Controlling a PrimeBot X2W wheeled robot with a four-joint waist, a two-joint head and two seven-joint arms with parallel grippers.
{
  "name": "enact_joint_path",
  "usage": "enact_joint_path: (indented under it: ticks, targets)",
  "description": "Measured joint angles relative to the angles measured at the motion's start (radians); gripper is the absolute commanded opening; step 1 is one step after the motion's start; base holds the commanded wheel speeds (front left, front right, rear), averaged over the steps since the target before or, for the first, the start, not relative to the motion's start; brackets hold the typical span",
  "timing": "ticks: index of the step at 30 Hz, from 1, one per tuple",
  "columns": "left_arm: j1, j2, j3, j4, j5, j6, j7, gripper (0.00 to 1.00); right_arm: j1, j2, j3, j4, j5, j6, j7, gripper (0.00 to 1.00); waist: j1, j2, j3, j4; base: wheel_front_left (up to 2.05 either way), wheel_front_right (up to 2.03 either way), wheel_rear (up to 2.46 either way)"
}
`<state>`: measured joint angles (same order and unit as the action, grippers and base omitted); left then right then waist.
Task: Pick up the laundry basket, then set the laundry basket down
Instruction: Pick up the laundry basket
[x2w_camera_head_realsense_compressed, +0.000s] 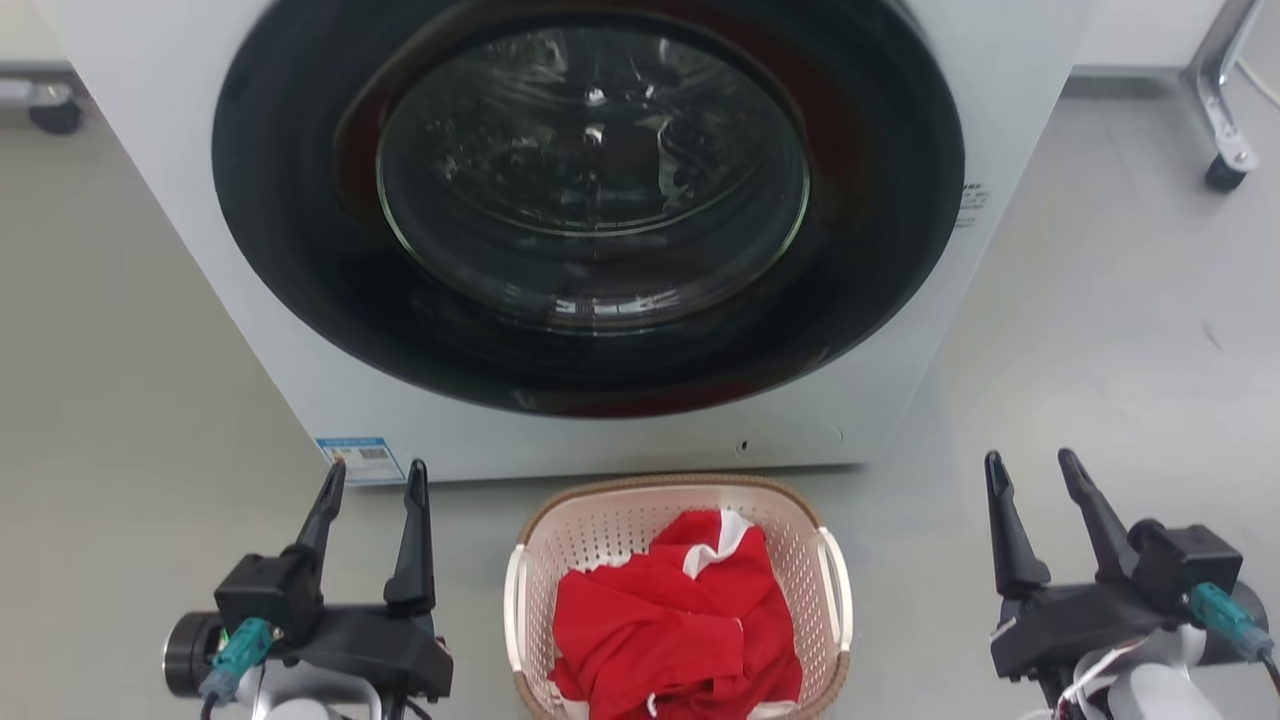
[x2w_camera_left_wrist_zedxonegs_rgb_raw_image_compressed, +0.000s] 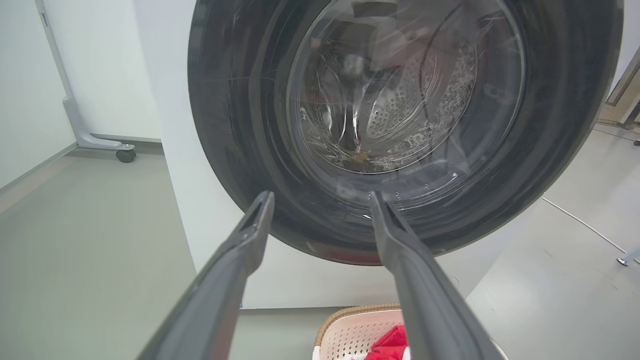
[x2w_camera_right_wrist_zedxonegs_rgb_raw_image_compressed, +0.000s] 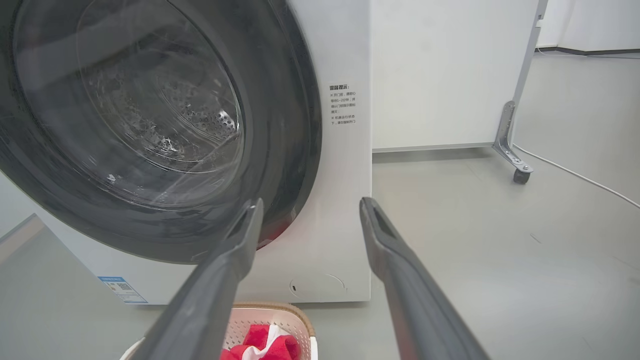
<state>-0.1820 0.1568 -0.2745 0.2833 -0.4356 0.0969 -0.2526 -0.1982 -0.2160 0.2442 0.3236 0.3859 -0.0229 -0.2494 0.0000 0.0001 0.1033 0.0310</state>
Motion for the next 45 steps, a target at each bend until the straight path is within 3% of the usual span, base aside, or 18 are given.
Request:
enact_joint_path:
  ticks: [31, 42, 45]
  targets:
    - [-0.246, -0.025, 0.009, -0.019, -0.013, -0.027, 0.015, 1.0, -0.254, 0.012, 0.01, -0.023, -0.023, 0.006, 0.001, 1.0, 0.0001, 0.0001, 0.42, -0.014, 0.0, 0.0, 0.0]
    - [-0.389, -0.032, 0.01, 0.078, -0.048, -0.055, 0.059, 1.0, -0.393, 0.021, 0.024, 0.067, -0.036, 0.014, 0.022, 1.0, 0.0001, 0.0001, 0.573, -0.018, 0.0, 0.0, 0.0]
    - [-0.441, -0.032, 0.007, 0.153, -0.058, -0.081, 0.08, 1.0, -0.432, 0.038, 0.035, 0.13, -0.036, 0.021, 0.03, 1.0, 0.0001, 0.0001, 0.617, -0.018, 0.0, 0.0, 0.0]
